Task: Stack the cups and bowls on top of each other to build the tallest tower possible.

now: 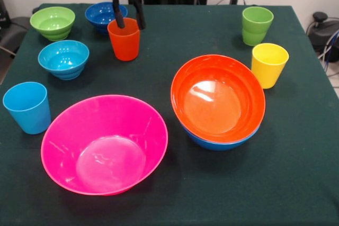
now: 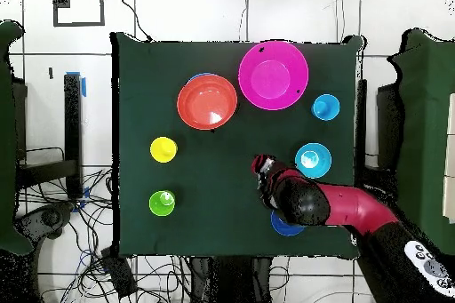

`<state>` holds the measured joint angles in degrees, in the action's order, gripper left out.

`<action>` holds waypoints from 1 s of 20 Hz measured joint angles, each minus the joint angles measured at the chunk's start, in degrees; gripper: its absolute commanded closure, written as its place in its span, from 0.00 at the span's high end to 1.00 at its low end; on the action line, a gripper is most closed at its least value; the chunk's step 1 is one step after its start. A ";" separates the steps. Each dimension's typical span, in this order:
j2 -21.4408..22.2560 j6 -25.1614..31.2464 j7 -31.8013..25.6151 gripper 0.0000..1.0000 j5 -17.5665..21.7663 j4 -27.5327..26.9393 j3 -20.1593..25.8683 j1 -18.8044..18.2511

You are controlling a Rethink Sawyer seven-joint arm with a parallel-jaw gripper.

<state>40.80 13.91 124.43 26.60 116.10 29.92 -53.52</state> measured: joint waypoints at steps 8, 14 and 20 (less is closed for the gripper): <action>-0.55 -0.25 0.00 1.00 4.77 -0.13 -0.03 1.26; 0.12 -0.25 0.00 1.00 5.06 -0.12 0.15 1.16; 0.72 -0.25 0.00 1.00 5.06 -0.12 0.16 1.18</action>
<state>41.52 13.66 124.43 31.66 115.97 30.08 -52.34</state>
